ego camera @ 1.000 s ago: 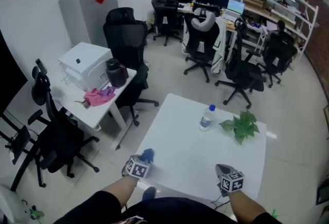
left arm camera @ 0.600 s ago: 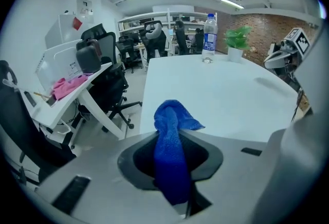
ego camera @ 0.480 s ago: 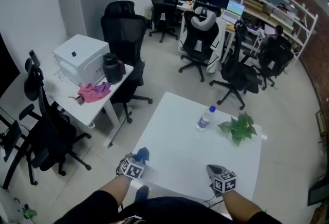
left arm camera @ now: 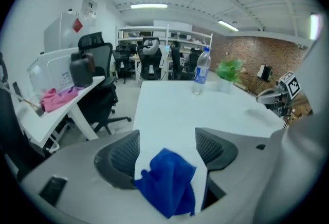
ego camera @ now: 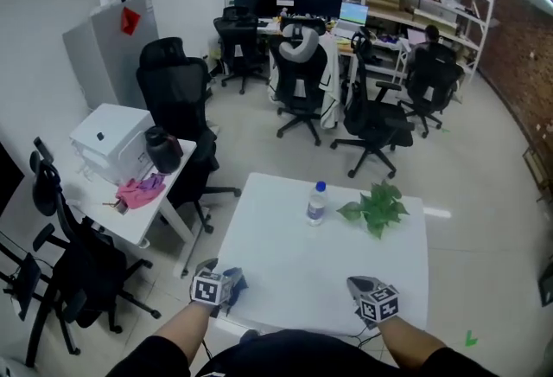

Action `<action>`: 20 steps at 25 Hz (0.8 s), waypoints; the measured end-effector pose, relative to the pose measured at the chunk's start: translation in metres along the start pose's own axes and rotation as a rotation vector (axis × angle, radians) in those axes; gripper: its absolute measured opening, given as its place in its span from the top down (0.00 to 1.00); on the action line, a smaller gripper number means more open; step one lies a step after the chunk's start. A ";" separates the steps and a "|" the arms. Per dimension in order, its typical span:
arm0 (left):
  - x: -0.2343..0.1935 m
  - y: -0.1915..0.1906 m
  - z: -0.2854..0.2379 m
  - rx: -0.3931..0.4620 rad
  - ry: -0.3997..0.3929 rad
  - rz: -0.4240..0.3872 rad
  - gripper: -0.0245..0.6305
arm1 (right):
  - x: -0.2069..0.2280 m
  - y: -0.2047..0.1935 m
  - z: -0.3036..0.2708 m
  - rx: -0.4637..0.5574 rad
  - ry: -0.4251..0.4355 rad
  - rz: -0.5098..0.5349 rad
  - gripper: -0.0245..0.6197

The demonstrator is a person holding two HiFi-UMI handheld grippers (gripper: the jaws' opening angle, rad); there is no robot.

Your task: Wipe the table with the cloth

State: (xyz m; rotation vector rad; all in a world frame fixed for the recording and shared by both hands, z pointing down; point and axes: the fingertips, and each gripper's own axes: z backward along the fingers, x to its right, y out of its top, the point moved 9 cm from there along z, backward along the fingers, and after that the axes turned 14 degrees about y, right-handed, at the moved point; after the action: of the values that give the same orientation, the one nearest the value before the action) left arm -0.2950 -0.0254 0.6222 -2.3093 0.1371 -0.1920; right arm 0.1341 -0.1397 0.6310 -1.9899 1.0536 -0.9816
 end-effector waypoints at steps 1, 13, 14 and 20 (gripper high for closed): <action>0.012 0.012 0.004 0.051 -0.044 0.002 0.47 | 0.000 -0.002 0.004 0.005 0.002 0.003 0.95; 0.181 0.058 -0.014 0.232 -0.537 0.070 0.96 | 0.008 -0.004 0.051 0.084 0.030 -0.027 0.96; 0.191 0.060 -0.016 0.230 -0.551 0.050 0.96 | 0.011 -0.003 0.052 0.093 0.019 -0.037 0.96; 0.225 0.073 -0.027 0.216 -0.592 -0.057 0.96 | 0.027 0.012 0.050 0.109 -0.056 -0.070 0.96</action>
State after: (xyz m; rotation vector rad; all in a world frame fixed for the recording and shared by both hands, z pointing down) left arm -0.0813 -0.1303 0.6084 -2.0611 -0.2384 0.4284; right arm 0.1820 -0.1578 0.6049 -1.9648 0.8866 -0.9928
